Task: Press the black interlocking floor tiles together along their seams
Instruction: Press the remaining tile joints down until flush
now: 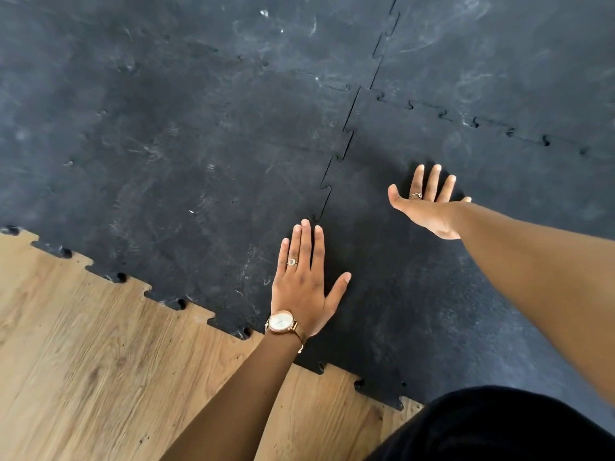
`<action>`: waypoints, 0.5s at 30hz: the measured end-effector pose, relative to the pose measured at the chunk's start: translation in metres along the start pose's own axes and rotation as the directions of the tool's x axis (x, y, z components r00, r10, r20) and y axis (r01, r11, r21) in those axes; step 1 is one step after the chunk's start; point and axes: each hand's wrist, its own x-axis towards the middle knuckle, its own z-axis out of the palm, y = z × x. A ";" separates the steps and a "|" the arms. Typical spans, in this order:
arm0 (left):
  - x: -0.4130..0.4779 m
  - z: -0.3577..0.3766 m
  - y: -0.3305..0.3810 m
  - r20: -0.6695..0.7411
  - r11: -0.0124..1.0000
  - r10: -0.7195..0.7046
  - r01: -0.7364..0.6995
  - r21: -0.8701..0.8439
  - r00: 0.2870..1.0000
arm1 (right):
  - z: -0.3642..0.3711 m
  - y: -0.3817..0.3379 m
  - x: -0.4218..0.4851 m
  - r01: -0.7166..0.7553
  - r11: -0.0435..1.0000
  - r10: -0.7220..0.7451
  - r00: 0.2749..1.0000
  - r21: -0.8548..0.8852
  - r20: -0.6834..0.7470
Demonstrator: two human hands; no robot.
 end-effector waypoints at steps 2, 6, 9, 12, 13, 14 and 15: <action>0.003 -0.003 0.000 -0.051 0.998 0.008 -0.012 -0.068 0.999 | 0.000 0.000 -0.001 -0.001 1.000 0.001 1.000 -0.008 -0.003; 0.039 -0.020 -0.001 -0.300 0.989 0.070 -0.105 -0.104 0.951 | 0.002 -0.002 -0.002 -0.028 0.999 0.029 0.999 0.029 -0.023; 0.068 -0.020 0.000 -0.241 0.996 0.083 -0.089 -0.013 0.967 | 0.003 -0.001 -0.004 -0.023 0.999 0.024 1.000 0.035 -0.013; 0.076 -0.010 -0.001 -0.104 0.998 0.048 -0.042 0.055 0.993 | 0.003 -0.002 -0.006 -0.043 0.998 0.044 0.999 0.056 -0.018; 0.076 -0.008 -0.001 -0.111 0.998 0.047 -0.042 0.051 0.993 | 0.003 -0.003 -0.006 -0.060 0.996 0.061 0.998 0.060 -0.016; 0.075 -0.008 -0.001 -0.120 0.998 0.053 -0.049 0.037 0.991 | 0.003 -0.004 -0.005 -0.074 0.995 0.076 0.997 0.069 -0.023; 0.073 -0.007 -0.002 -0.128 0.998 0.060 -0.058 0.018 0.990 | 0.001 -0.005 -0.003 -0.081 0.993 0.083 0.996 0.082 -0.028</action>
